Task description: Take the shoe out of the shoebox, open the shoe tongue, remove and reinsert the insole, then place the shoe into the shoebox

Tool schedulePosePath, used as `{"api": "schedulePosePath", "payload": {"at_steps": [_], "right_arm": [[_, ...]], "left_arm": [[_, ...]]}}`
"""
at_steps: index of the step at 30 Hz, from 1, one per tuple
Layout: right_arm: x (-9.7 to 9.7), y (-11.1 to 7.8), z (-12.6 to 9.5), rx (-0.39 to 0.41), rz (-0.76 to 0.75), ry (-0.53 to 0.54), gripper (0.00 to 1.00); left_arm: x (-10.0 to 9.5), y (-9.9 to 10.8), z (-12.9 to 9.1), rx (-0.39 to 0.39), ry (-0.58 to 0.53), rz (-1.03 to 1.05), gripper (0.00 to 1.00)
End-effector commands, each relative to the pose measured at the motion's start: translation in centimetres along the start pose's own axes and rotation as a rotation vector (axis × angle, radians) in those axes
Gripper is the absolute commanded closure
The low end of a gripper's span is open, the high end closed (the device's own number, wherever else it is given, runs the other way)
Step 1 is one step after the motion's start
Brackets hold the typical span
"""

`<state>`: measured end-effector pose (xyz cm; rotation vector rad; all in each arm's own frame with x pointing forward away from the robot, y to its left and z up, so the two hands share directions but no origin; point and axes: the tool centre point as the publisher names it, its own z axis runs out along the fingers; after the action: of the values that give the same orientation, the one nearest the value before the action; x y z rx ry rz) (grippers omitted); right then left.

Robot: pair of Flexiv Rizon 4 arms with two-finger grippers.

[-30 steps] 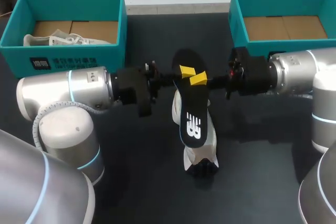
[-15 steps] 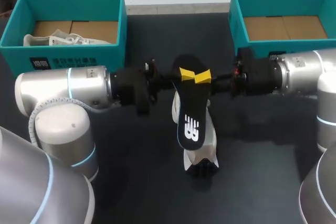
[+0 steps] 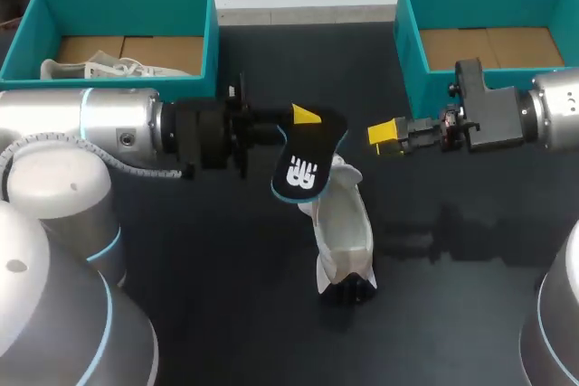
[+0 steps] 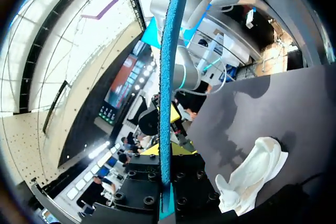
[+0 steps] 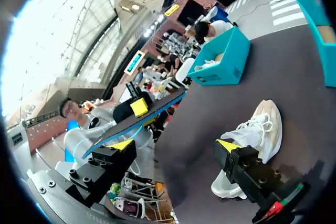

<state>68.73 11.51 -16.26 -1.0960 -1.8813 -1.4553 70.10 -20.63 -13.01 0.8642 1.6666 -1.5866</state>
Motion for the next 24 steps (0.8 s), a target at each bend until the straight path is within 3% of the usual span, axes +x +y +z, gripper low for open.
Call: {"api": "schedulePosePath", "payload": {"at_steps": [1, 3, 19, 24], "right_arm": [[1.5, 0.1, -1.1, -0.020, -0.398, -0.072, 0.00], [1.8, 0.2, -1.3, -0.021, -0.478, -0.065, 0.00], [1.8, 0.2, -1.3, -0.021, -0.478, -0.065, 0.00], [-0.4, 0.8, -1.7, 0.123, -0.710, -0.168, 0.00]], "left_arm": [[0.0, -0.4, -1.7, 0.024, 0.055, -0.165, 1.00], [0.3, -0.7, -1.7, 0.026, 0.056, -0.210, 1.00], [0.3, -0.9, -1.9, 0.020, 0.045, -0.263, 1.00], [0.3, -0.9, -1.9, 0.020, 0.045, -0.263, 1.00]]}}
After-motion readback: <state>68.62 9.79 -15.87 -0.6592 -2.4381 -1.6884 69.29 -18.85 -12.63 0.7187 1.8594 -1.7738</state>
